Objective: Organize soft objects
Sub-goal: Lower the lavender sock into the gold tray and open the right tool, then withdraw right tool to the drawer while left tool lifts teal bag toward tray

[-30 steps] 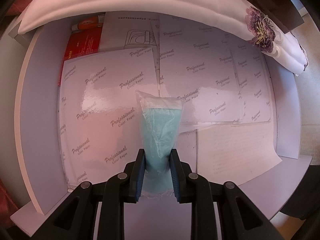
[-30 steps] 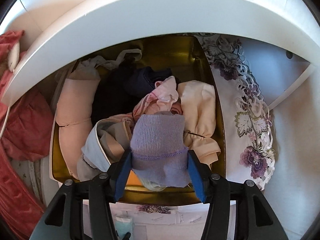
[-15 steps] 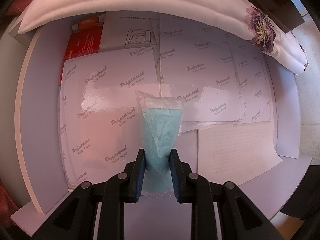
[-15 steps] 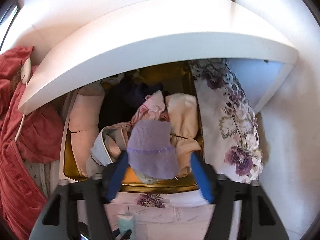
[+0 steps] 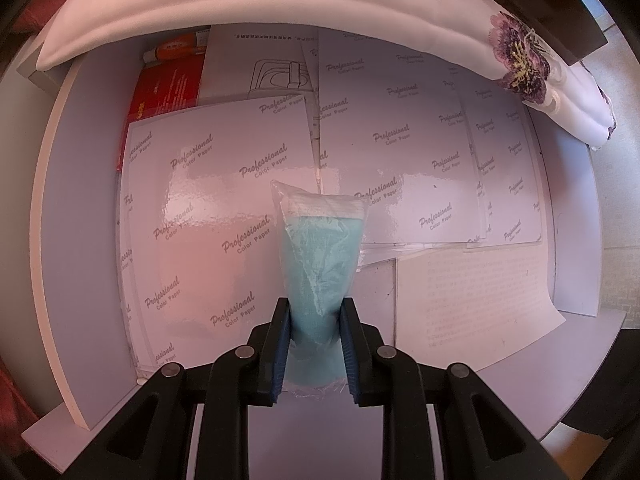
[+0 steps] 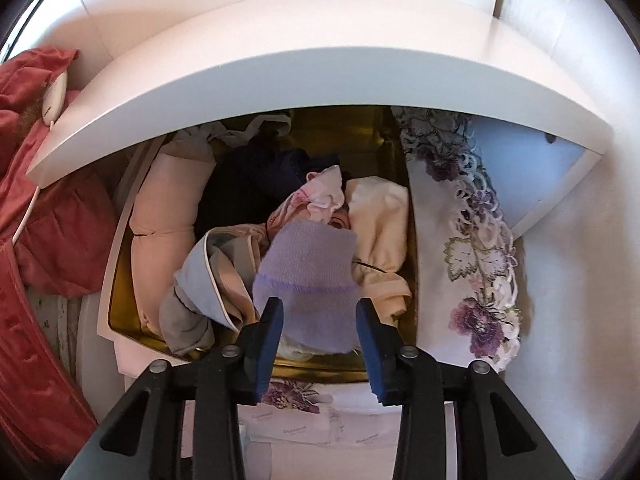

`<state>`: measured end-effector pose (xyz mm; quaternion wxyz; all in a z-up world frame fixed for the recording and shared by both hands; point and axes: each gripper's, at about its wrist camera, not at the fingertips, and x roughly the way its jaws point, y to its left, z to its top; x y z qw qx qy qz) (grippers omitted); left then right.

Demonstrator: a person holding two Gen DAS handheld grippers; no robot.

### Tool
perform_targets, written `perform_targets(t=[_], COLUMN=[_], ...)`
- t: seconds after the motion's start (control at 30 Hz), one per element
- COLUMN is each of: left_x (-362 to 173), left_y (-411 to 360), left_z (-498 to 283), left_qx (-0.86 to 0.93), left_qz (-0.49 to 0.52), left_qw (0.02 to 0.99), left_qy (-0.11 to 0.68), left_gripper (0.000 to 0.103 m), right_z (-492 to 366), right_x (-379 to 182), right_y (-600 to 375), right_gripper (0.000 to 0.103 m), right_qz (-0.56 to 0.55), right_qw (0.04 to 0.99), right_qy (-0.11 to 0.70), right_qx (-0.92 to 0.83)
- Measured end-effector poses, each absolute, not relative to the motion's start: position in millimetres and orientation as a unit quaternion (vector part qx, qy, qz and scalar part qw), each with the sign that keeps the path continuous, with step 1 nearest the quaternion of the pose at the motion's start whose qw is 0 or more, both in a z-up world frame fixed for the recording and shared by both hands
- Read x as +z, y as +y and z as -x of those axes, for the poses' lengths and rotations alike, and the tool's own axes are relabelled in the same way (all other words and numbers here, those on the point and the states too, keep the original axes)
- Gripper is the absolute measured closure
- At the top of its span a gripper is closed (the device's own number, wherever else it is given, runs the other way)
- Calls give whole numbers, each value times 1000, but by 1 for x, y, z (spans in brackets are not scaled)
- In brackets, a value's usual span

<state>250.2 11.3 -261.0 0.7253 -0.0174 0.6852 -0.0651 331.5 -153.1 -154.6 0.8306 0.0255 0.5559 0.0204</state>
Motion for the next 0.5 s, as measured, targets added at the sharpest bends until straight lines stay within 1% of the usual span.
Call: perform_targets(t=[0.07,0.2,0.3,0.4,0.5], left_x=[-261,-261,-261,-260,-260], left_y=[11,11,11,11,11], left_z=[-250,-250,-249,-250,-251], left_qx=[-65,-65,-65,-65,-65], left_qz=[17,17,17,17,18], left_qw=[725,726,726,726,727], left_qy=[685,685,684,684,683], left_gripper=[80,80,80,80,80], right_z=[-321,-300,-277,-256,-234], right_x=[-150,-146,-145,-151,-165], right_y=[-153,-159,-170,-181,-191], right_gripper=[60,59,54,51,45], right_qz=[-26,-26,-27,-27,-28], right_qw=[834,839,838,834,822], right_qy=[550,543,544,551,569], right_qx=[23,25,25,21,14])
